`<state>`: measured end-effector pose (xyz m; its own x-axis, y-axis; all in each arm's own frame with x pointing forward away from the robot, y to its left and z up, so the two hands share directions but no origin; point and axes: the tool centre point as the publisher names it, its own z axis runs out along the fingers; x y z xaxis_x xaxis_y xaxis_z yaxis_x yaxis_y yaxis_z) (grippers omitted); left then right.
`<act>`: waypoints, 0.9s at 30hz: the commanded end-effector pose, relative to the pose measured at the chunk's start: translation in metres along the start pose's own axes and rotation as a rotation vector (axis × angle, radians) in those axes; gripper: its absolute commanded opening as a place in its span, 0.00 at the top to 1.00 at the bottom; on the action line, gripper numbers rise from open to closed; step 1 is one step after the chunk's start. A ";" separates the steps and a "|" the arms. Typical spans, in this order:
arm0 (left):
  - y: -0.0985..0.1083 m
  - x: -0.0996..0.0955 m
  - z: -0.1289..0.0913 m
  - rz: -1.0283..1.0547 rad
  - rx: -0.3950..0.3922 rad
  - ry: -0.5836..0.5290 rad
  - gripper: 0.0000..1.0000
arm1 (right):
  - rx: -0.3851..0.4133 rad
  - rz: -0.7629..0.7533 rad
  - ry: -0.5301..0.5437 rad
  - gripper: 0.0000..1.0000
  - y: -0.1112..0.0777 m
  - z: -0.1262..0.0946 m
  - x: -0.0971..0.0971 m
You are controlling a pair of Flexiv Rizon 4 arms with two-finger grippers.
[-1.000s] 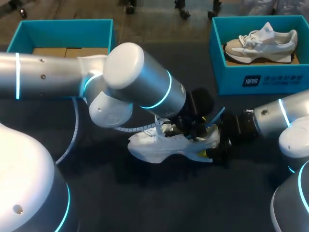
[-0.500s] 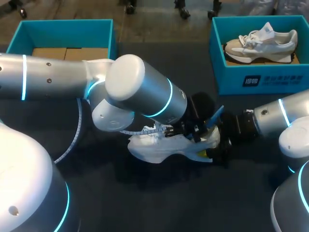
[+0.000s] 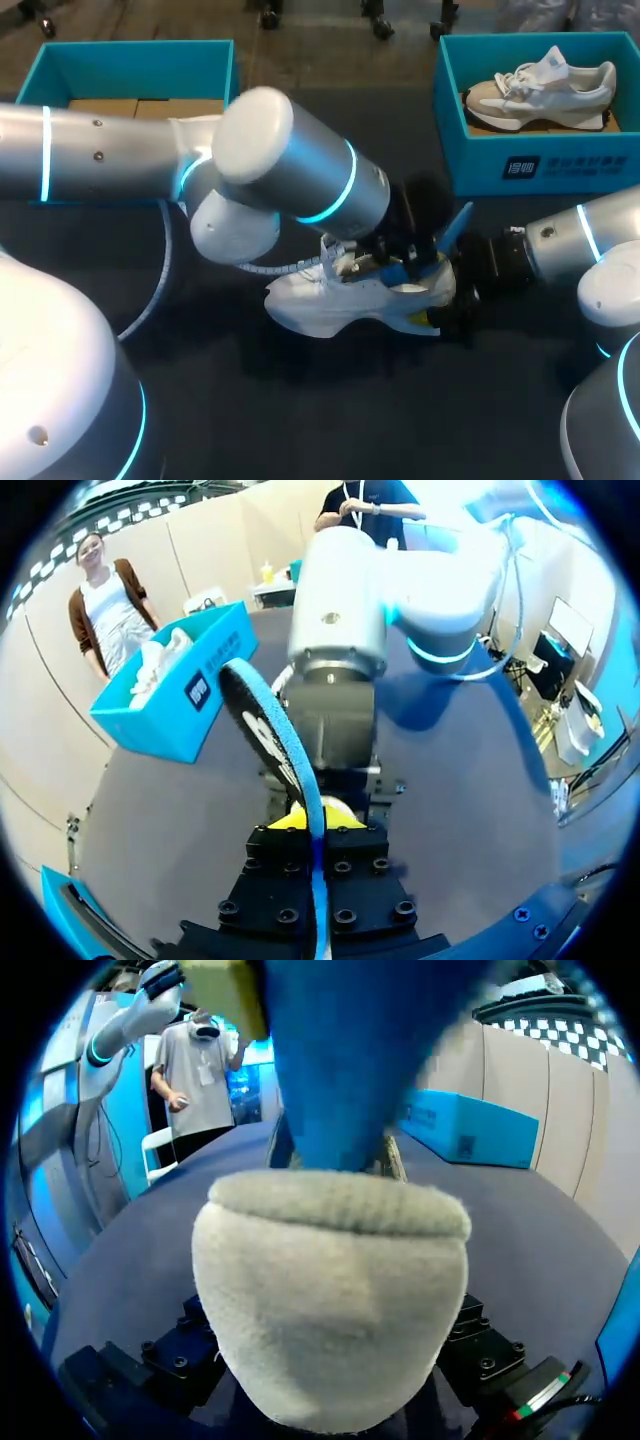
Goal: Take the shoe out of the shoebox, open the shoe tongue, remove and reinsert the insole, then place the shoe into the shoebox
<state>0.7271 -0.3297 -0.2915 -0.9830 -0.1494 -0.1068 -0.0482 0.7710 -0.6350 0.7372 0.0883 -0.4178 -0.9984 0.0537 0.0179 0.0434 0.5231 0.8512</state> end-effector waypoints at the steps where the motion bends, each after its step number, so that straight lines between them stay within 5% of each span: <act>1: -0.017 -0.007 -0.029 -0.016 0.001 0.026 1.00 | 0.002 -0.001 -0.002 1.00 -0.002 0.006 0.002; 27: -0.174 0.016 -0.115 0.000 0.207 0.087 1.00 | 0.002 -0.001 -0.002 1.00 -0.002 0.006 0.002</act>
<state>0.7008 -0.3934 -0.1003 -0.9942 -0.0956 -0.0489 -0.0218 0.6256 -0.7799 0.7372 0.0883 -0.4178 -0.9984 0.0536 0.0179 0.0434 0.5231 0.8511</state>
